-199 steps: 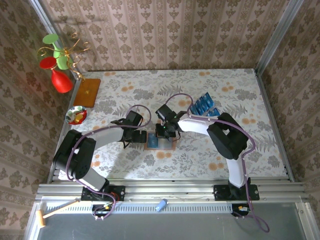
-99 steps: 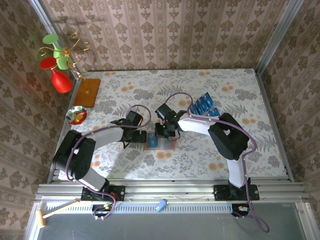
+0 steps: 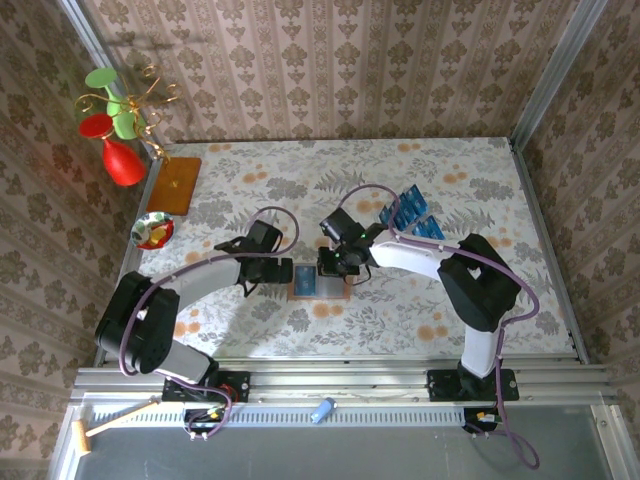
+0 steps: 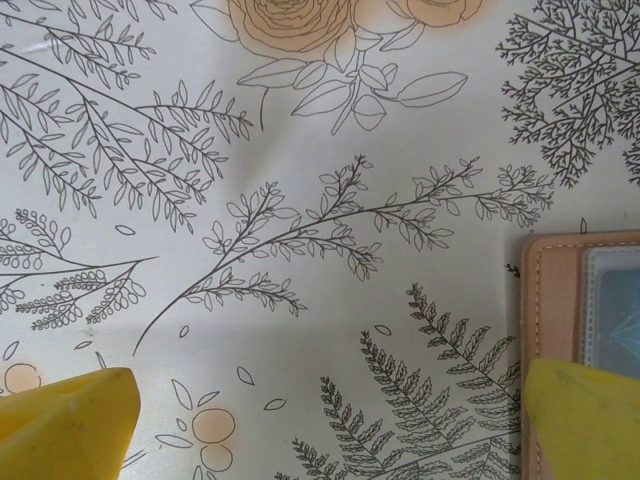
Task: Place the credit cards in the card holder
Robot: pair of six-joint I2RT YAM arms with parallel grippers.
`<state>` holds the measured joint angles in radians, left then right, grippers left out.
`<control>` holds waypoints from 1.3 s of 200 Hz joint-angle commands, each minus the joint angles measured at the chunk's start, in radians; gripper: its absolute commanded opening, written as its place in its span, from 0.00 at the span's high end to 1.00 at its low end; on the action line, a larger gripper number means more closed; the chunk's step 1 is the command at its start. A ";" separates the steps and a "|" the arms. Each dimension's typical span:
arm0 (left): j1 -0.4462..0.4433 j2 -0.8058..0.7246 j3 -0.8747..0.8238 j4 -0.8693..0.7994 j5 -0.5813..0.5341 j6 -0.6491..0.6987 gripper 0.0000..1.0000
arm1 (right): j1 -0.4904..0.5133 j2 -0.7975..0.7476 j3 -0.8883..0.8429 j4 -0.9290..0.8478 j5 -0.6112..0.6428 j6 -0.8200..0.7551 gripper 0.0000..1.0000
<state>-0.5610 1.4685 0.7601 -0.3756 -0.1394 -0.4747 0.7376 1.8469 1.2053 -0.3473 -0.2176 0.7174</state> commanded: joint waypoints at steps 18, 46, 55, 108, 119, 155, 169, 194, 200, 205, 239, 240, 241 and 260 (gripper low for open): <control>0.011 0.004 -0.039 -0.030 -0.028 0.001 0.00 | 0.024 0.035 0.012 0.004 -0.019 0.001 0.90; 0.014 0.038 -0.041 -0.020 -0.035 0.006 0.00 | 0.029 0.066 0.022 0.011 -0.021 0.008 0.90; 0.013 0.047 -0.040 -0.016 -0.034 0.008 0.00 | 0.029 0.074 0.028 0.012 -0.022 0.008 0.90; 0.012 0.088 -0.029 0.003 -0.018 0.018 0.00 | 0.031 0.121 0.045 0.020 -0.031 0.017 0.90; 0.012 0.093 -0.030 0.009 -0.013 0.016 0.00 | 0.033 0.124 0.046 0.021 -0.031 0.017 0.90; 0.011 0.108 -0.031 0.022 -0.001 0.013 0.00 | 0.034 0.132 0.055 0.018 -0.034 0.019 0.90; 0.009 0.112 -0.034 0.025 0.002 0.012 0.00 | 0.035 0.139 0.064 0.014 -0.038 0.018 0.90; 0.007 0.118 -0.037 0.033 0.007 0.010 0.00 | 0.040 0.156 0.086 0.006 -0.045 0.016 0.90; 0.006 0.120 -0.038 0.034 0.008 0.010 0.00 | 0.041 0.162 0.092 0.003 -0.047 0.016 0.90; 0.004 0.120 -0.039 0.035 0.008 0.009 0.00 | 0.042 0.165 0.097 0.000 -0.049 0.015 0.90; 0.003 0.121 -0.042 0.040 0.011 0.007 0.00 | 0.048 0.183 0.119 -0.013 -0.058 0.009 0.90; 0.003 0.120 -0.042 0.040 0.011 0.006 0.00 | 0.048 0.183 0.118 -0.014 -0.058 0.009 0.90; 0.003 0.120 -0.042 0.041 0.011 0.006 0.00 | 0.048 0.183 0.118 -0.013 -0.058 0.008 0.90; 0.003 0.116 -0.041 0.039 0.009 0.007 0.00 | 0.047 0.162 0.119 -0.031 -0.048 -0.004 0.90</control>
<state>-0.5545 1.5261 0.7383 -0.3664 -0.1459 -0.4747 0.7742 2.0098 1.3018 -0.3313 -0.2485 0.7177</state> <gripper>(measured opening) 0.999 0.098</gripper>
